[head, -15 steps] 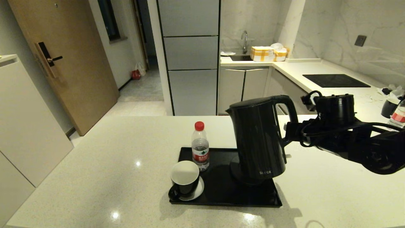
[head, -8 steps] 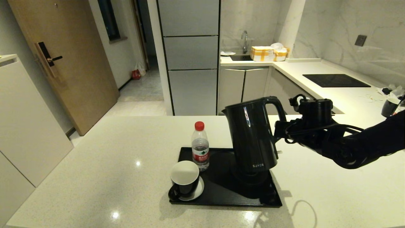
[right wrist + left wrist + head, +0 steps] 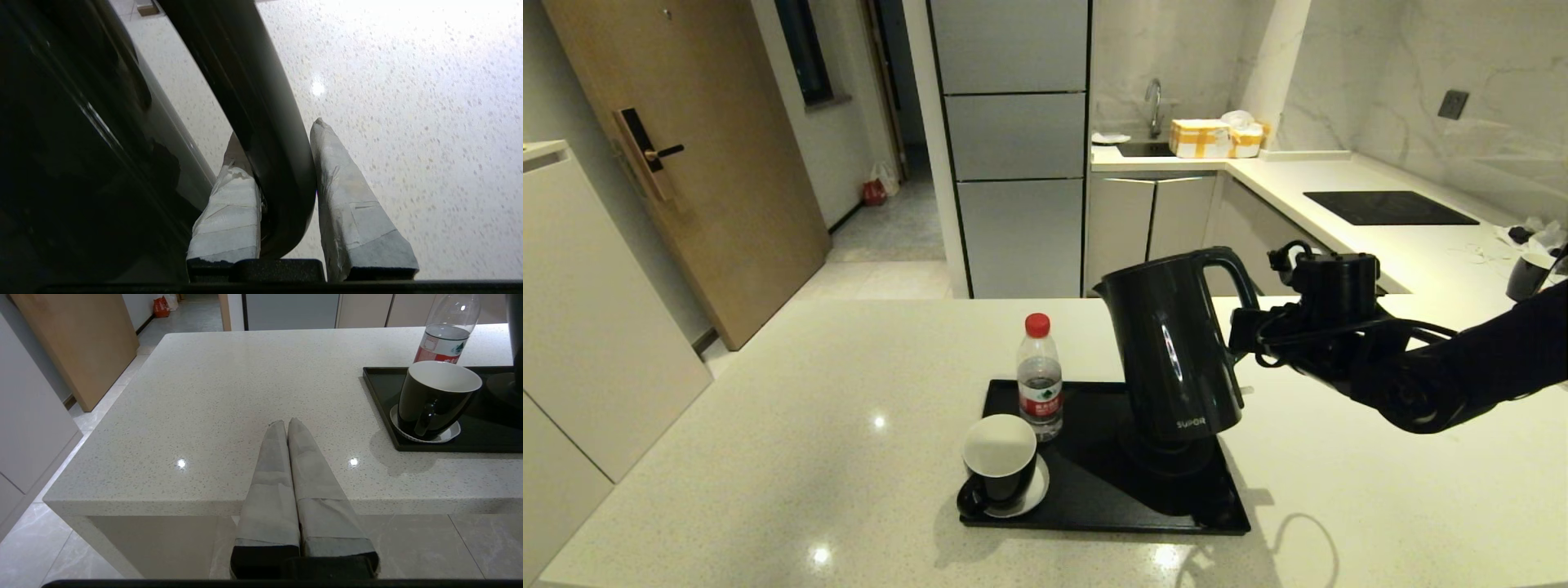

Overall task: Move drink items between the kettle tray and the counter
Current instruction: Return the kettle to its original position

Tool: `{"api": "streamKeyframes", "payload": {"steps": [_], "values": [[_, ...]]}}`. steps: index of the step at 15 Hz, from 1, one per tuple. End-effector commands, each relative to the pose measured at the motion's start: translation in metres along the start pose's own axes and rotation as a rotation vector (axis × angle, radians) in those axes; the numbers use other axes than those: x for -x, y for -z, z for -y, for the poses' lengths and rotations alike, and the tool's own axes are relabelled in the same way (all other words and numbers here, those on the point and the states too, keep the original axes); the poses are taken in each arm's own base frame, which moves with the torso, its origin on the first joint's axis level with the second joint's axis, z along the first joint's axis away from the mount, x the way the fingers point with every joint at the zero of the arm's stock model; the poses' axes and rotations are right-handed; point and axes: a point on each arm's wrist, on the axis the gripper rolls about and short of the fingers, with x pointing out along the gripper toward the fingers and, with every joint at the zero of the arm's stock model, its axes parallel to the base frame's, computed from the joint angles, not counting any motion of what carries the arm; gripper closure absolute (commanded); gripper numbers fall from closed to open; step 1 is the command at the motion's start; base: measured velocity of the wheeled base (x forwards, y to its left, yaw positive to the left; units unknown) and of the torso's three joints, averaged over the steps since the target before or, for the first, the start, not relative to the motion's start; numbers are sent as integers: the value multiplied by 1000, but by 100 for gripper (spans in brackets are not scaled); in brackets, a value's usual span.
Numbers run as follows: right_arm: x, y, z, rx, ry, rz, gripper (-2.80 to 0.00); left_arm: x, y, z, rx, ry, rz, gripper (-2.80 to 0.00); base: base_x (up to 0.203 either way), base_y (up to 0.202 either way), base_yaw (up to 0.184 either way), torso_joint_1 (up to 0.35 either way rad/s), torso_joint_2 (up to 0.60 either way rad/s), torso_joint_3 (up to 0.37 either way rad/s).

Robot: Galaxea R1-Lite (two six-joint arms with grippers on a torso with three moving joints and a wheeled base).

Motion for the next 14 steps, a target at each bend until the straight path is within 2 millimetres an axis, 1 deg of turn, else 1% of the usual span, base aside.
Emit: {"api": "streamKeyframes", "payload": {"steps": [1,3,7,10,14], "values": [[10,3,3,1,-1,-12,0,0,0,0,0,-1,2,0,0,0,0,0,0,0],[14,5,4,-23,-5,-8,0,0,0,0,0,-1,1,0,0,0,0,0,0,0],[25,-8,5,-38,-14,36,0,0,0,0,0,-1,2,0,0,0,0,0,0,0],[30,-12,5,-41,-16,51,0,0,0,0,0,-1,1,0,0,0,0,0,0,0],[24,-7,5,-40,-9,41,0,0,0,0,0,-1,2,0,0,0,0,0,0,0]]}}
